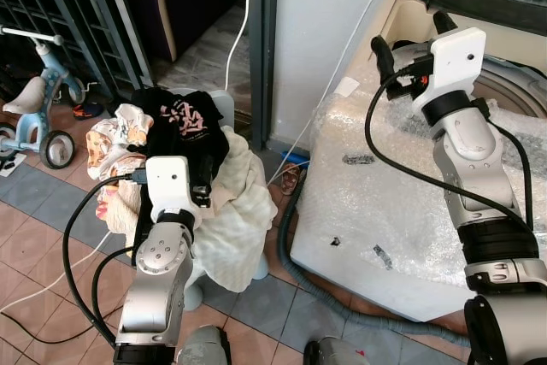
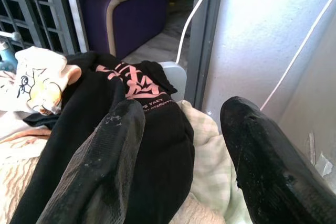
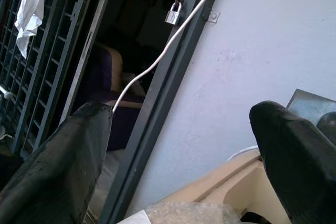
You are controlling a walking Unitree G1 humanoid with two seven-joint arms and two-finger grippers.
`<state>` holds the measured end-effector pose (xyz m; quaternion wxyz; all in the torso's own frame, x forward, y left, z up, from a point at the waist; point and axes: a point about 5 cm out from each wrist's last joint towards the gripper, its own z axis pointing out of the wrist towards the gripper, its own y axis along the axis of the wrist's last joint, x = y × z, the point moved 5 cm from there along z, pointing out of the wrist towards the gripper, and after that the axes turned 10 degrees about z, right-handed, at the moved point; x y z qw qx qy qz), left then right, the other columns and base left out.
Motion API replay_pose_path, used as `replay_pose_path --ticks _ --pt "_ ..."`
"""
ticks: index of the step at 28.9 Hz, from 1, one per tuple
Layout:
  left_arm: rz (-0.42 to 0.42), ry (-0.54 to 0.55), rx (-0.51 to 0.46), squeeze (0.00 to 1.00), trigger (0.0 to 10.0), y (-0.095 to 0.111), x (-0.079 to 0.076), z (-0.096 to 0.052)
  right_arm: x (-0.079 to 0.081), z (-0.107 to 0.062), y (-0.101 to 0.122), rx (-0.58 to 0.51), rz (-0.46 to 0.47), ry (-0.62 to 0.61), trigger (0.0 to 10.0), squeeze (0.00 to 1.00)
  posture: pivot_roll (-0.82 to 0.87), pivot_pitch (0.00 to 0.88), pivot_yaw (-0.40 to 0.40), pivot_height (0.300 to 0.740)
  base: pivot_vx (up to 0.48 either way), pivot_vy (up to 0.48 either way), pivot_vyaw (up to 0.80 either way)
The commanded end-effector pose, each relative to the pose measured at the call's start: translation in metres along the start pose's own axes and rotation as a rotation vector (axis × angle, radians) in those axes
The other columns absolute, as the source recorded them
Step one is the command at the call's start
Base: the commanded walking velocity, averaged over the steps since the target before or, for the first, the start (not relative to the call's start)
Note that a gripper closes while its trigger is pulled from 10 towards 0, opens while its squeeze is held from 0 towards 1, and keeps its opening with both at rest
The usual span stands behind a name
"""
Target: Clothes washing
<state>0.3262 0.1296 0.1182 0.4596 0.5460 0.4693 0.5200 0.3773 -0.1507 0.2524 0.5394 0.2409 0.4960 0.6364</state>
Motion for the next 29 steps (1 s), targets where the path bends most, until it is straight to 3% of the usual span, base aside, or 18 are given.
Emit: replay_pose_path --ticks 1,5,11,14,20,25,26,27,28,29 --pt "0.002 -0.009 0.005 0.0 10.0 -0.001 -0.001 0.002 0.012 -0.001 0.005 -0.016 -0.033 0.037 10.0 1.0 -0.01 0.052 0.04 0.74 0.0 0.0 0.0" --pt "0.005 0.007 -0.002 0.0 10.0 0.0 -0.001 0.001 0.019 -0.004 0.009 -0.042 -0.09 0.016 10.0 1.0 0.0 0.045 0.028 0.74 0.0 0.0 0.6" --pt "-0.013 0.077 -0.022 0.0 10.0 0.006 0.013 -0.004 0.019 -0.011 0.001 -0.007 -0.017 -0.122 10.0 1.0 0.01 0.049 0.023 0.74 0.0 0.0 0.8" --pt "0.016 0.104 -0.001 0.0 10.0 -0.001 0.021 -0.01 0.018 -0.013 -0.009 0.022 0.043 -0.209 10.0 1.0 0.02 0.053 0.026 0.74 0.0 0.0 0.8" --pt "0.023 0.154 0.01 0.0 10.0 -0.003 0.032 -0.011 0.039 -0.021 -0.026 0.078 0.099 -0.189 10.0 1.0 0.03 0.057 0.018 0.74 0.0 0.0 0.8" --pt "0.015 0.174 0.023 0.0 10.0 -0.004 0.034 -0.01 0.045 -0.029 -0.039 0.13 0.134 -0.186 10.0 1.0 0.04 0.063 0.011 0.74 0.0 0.424 0.8" --pt "0.013 0.175 0.027 0.0 10.0 -0.004 0.034 -0.011 0.044 -0.03 -0.04 0.137 0.135 -0.191 10.0 0.89 0.04 0.063 0.011 0.74 0.0 0.48 0.8" --pt "0.013 0.175 0.027 0.0 10.0 -0.004 0.034 -0.011 0.044 -0.03 -0.04 0.137 0.135 -0.191 10.0 0.89 0.04 0.063 0.011 0.74 0.0 0.48 0.8" --pt "0.012 0.176 0.03 0.0 10.0 -0.005 0.034 -0.011 0.043 -0.031 -0.042 0.145 0.132 -0.198 10.0 0.37 0.04 0.069 0.013 0.74 0.0 0.48 0.64" --pt "0.014 0.174 0.037 0.0 10.0 -0.007 0.033 -0.013 0.042 -0.034 -0.047 0.17 0.165 -0.199 10.0 0.0 0.03 0.07 0.015 0.74 0.0 0.48 0.0"
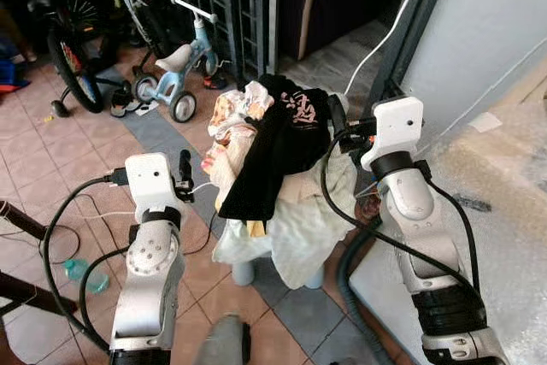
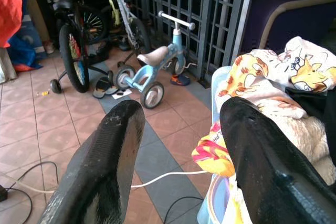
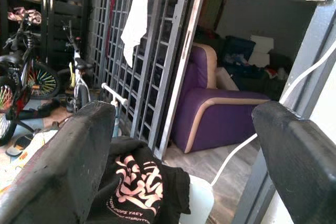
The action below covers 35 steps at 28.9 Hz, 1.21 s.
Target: Clothes washing
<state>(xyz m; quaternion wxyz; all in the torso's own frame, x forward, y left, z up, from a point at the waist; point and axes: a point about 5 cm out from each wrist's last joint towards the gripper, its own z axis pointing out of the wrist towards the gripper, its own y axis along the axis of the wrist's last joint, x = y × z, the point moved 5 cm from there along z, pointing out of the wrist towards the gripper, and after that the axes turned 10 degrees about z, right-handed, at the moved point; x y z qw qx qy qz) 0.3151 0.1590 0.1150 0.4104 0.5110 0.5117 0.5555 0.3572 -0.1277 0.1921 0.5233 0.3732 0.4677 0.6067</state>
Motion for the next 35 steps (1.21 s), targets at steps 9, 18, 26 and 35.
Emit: replay_pose_path --ticks 9,18,26,35 --pt "0.028 -0.006 -0.038 0.0 10.0 0.007 0.003 0.003 -0.006 -0.006 -0.021 0.117 0.033 -0.054 10.0 0.0 0.03 0.071 0.017 0.74 0.0 0.32 0.0" --pt "-0.004 -0.039 -0.045 0.0 10.0 0.007 -0.002 0.002 0.001 -0.011 -0.042 0.228 0.161 -0.067 10.0 0.0 0.03 0.072 0.01 0.74 0.0 0.0 0.0" --pt "-0.008 -0.058 -0.05 0.0 10.0 0.006 -0.005 -0.002 0.016 -0.014 -0.049 0.265 0.096 0.028 10.0 0.0 0.03 0.081 0.009 0.74 0.281 0.0 0.0" --pt "-0.01 -0.067 -0.036 0.0 10.0 0.001 -0.008 -0.003 0.021 -0.016 -0.05 0.278 0.098 0.075 10.0 0.0 0.02 0.08 0.008 0.74 0.407 0.0 0.0"
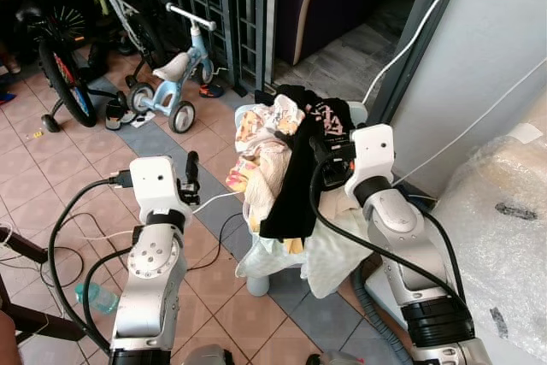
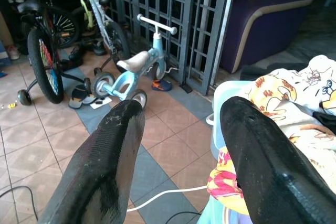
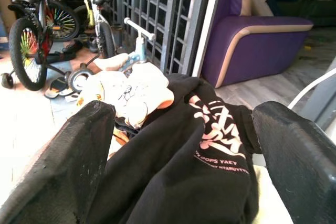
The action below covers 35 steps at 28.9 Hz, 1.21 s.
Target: Clothes washing
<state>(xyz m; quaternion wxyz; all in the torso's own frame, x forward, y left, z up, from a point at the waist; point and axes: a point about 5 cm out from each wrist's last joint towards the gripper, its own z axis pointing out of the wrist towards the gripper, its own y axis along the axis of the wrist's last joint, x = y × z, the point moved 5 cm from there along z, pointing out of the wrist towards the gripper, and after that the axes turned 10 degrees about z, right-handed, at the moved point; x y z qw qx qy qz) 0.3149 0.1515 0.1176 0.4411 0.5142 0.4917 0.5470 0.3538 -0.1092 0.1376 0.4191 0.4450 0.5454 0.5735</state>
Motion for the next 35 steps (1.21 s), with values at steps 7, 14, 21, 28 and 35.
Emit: replay_pose_path --ticks 7,14,21,28,35 --pt "0.005 -0.019 0.01 0.0 10.0 -0.002 -0.005 0.001 0.012 -0.002 -0.023 0.125 -0.029 0.087 10.0 0.0 0.02 0.069 0.014 0.74 0.187 0.0 0.0" --pt "0.001 -0.008 0.023 0.0 10.0 -0.004 -0.004 0.002 0.025 -0.018 -0.055 0.278 -0.031 0.189 10.0 0.0 0.02 0.074 0.007 0.74 0.0 0.0 0.0" --pt "-0.005 0.002 0.037 0.0 10.0 -0.007 -0.005 -0.002 0.028 -0.016 -0.054 0.295 -0.005 0.231 10.0 0.0 0.03 0.076 0.004 0.74 0.0 0.0 0.0" --pt "0.02 0.013 0.052 0.0 10.0 -0.012 0.002 -0.005 0.03 -0.009 -0.08 0.433 -0.045 0.218 4.7 0.0 0.05 0.076 0.0 0.74 0.0 0.0 0.0" --pt "0.034 0.04 0.065 0.0 10.0 -0.014 0.012 -0.008 0.015 0.004 -0.093 0.467 -0.143 0.081 0.0 0.0 0.08 0.081 -0.007 0.74 0.0 0.0 0.0"
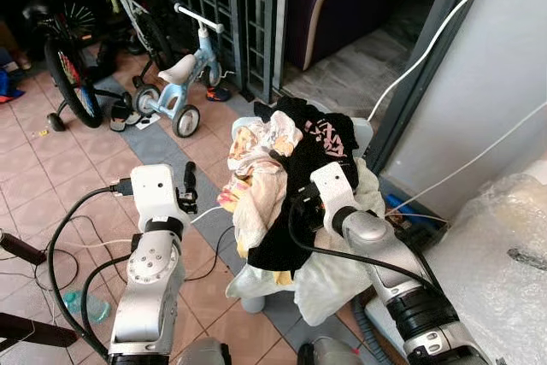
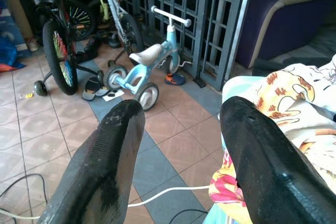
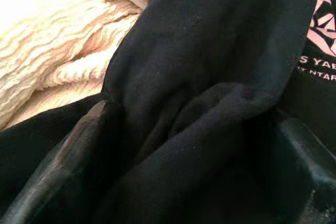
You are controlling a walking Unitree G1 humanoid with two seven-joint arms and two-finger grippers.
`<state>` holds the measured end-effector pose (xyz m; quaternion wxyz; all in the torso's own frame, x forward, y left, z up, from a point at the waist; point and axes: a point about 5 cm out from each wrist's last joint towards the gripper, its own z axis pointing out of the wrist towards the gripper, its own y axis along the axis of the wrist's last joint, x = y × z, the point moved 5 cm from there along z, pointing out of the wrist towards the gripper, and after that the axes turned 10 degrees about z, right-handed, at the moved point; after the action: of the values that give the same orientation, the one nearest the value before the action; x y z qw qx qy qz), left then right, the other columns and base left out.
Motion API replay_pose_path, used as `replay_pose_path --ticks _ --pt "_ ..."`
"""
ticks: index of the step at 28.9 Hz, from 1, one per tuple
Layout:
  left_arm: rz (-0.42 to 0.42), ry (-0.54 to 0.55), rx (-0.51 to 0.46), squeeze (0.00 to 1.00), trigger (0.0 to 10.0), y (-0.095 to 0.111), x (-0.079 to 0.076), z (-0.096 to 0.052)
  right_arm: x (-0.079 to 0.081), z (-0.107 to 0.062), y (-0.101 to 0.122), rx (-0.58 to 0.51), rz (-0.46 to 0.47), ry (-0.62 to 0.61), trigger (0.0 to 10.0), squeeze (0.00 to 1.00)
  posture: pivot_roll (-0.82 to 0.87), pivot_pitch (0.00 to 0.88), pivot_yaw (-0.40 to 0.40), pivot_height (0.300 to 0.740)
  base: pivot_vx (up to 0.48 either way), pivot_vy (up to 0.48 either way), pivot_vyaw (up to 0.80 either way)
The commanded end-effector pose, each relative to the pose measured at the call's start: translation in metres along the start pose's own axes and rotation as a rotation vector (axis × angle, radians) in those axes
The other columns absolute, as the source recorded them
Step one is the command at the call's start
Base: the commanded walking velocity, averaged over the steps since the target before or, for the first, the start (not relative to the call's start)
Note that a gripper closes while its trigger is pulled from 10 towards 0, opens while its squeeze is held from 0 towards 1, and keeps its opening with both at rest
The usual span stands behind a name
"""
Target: Clothes washing
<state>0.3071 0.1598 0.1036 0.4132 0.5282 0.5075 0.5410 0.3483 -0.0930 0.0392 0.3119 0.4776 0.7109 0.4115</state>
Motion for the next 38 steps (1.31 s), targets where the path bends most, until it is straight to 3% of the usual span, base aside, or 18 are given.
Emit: replay_pose_path --ticks 1,9,22,38 --pt "0.011 0.022 0.005 0.0 10.0 0.0 0.005 -0.002 0.005 0.002 0.009 -0.025 -0.013 0.007 0.0 0.0 0.08 0.08 -0.008 0.74 0.0 0.0 0.0" --pt "0.003 0.005 0.032 0.0 10.0 -0.003 -0.002 -0.003 0.004 0.003 0.008 -0.044 0.116 0.007 0.0 0.0 0.08 0.067 -0.005 0.74 0.0 0.0 0.0" --pt "0.005 0.002 0.048 0.0 10.0 -0.006 -0.004 0.0 0.0 0.004 0.009 -0.059 0.14 0.004 0.0 0.0 0.07 0.051 -0.008 0.74 0.0 0.0 0.0" --pt "-0.015 0.001 0.042 0.0 10.0 -0.003 -0.008 0.002 -0.013 0.003 0.025 -0.13 0.176 -0.036 0.0 0.0 0.06 0.049 -0.01 0.74 0.0 0.0 0.0"
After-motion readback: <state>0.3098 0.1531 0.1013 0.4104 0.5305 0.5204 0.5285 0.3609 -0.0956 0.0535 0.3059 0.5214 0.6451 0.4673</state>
